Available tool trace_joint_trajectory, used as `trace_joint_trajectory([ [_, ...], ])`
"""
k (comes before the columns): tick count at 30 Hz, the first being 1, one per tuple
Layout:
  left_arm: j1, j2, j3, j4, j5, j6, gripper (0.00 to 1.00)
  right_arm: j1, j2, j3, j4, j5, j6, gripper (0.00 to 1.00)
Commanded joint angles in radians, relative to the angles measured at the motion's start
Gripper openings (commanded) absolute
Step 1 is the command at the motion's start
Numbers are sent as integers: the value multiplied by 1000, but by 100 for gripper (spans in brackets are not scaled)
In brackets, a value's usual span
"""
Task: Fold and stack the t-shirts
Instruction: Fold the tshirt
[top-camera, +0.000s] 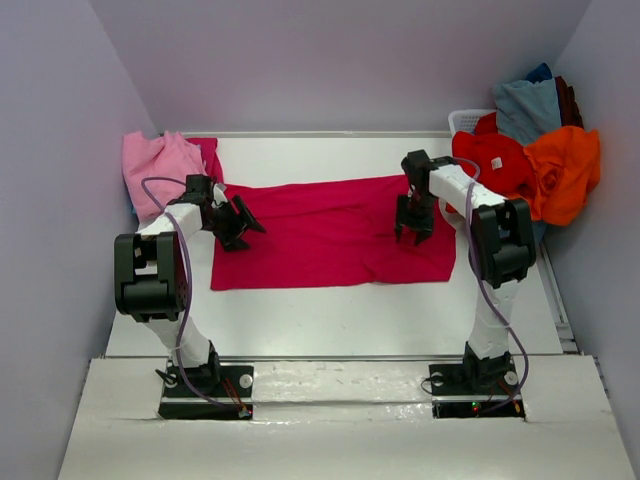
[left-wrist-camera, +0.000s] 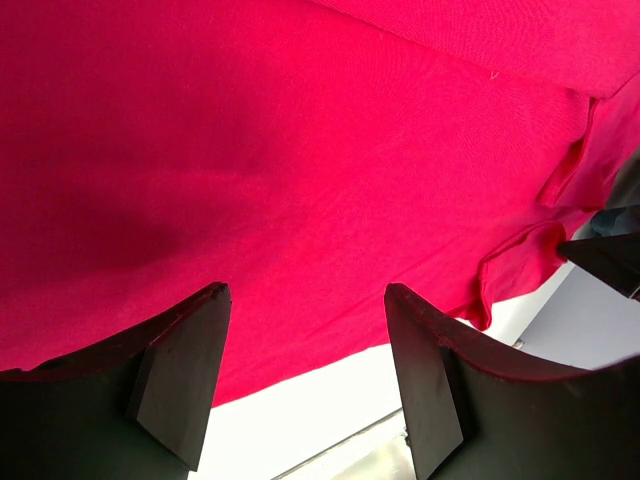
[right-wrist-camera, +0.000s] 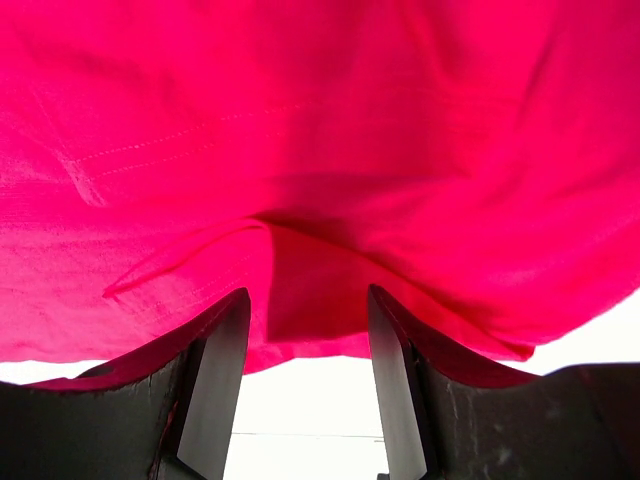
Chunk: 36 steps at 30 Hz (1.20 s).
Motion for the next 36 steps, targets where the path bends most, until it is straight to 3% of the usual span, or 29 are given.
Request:
trace_joint_trajectory([
  [1, -2, -16, 11, -8, 10, 7, 74, -2, 11, 39, 55, -67, -46, 56],
  [9, -2, -19, 3, -5, 10, 4, 74, -2, 37, 1, 65, -35, -97, 53],
  [17, -2, -24, -5, -3, 9, 0, 74, -2, 37, -48, 40, 31, -83, 33],
  [27, -2, -27, -5, -10, 0, 1, 74, -2, -21, -54, 5, 121, -69, 33],
  [31, -2, -30, -3, -19, -3, 1, 74, -2, -30, -62, 0, 126, -63, 12],
  [36, -2, -100, -24, -66, -63, -12, 74, -2, -58, -76, -1, 117, -59, 7],
])
